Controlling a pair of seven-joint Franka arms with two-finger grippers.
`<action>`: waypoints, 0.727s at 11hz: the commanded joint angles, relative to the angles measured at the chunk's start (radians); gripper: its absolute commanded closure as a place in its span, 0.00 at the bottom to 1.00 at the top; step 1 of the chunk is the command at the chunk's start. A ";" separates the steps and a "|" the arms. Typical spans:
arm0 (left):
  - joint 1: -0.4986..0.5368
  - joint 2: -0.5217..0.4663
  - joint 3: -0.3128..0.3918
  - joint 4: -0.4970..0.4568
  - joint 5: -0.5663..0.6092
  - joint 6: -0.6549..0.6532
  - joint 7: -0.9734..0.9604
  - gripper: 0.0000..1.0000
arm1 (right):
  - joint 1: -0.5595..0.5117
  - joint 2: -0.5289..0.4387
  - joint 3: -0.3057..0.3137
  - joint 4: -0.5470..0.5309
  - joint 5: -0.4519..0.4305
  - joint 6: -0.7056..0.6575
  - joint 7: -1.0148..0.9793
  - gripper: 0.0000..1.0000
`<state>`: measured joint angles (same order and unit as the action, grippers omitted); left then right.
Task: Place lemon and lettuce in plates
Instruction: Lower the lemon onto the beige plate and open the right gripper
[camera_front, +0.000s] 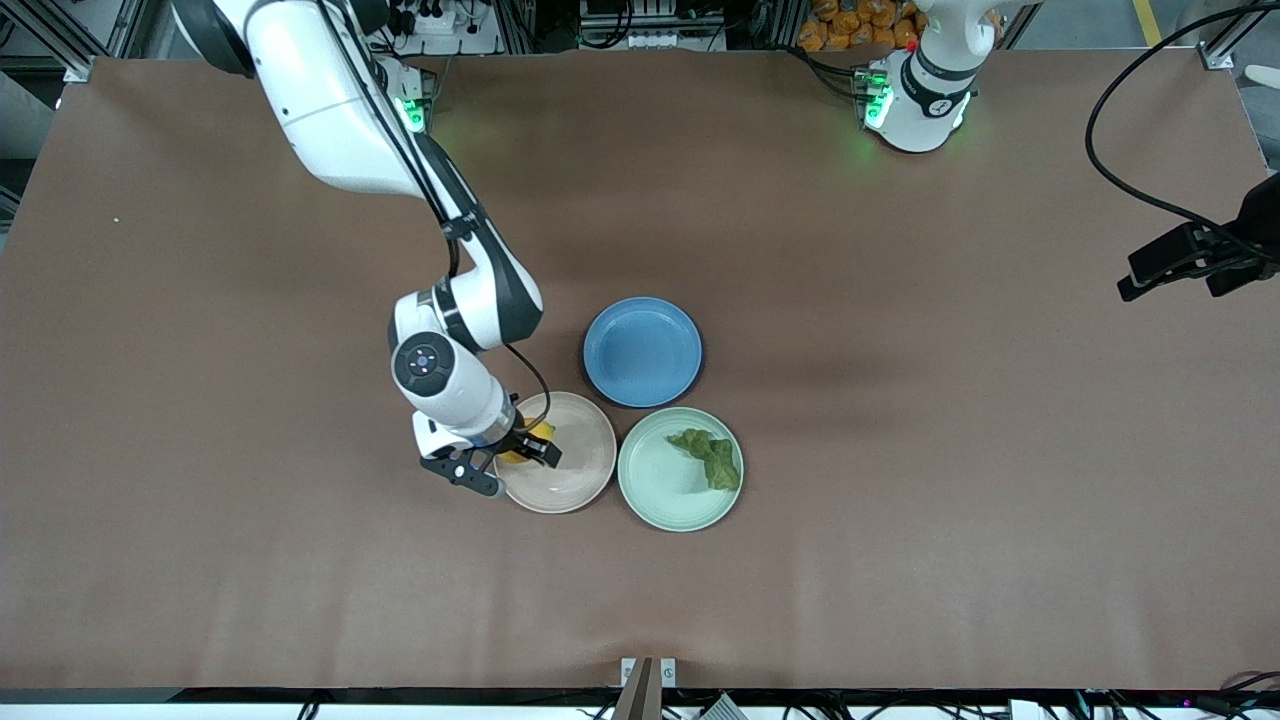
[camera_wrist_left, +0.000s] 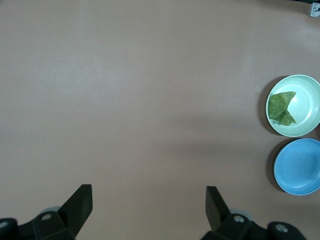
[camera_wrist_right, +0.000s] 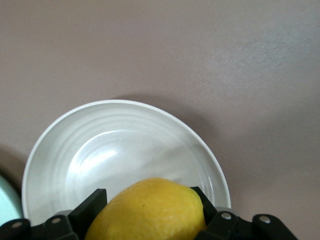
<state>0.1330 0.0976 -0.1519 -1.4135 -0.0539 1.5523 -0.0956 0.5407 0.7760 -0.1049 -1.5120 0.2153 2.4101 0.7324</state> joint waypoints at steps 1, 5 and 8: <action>0.004 -0.026 -0.005 -0.010 -0.011 -0.018 -0.004 0.00 | 0.011 0.043 -0.007 0.041 0.006 0.021 0.010 0.46; -0.012 -0.015 -0.009 -0.021 -0.006 -0.018 -0.001 0.00 | 0.021 0.049 -0.009 0.047 0.006 0.026 0.009 0.00; -0.087 -0.019 0.061 -0.041 0.011 -0.023 -0.001 0.00 | 0.018 0.049 -0.009 0.055 0.004 0.023 0.007 0.00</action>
<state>0.0815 0.0936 -0.1270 -1.4343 -0.0536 1.5401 -0.0956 0.5533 0.8114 -0.1053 -1.4843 0.2153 2.4391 0.7324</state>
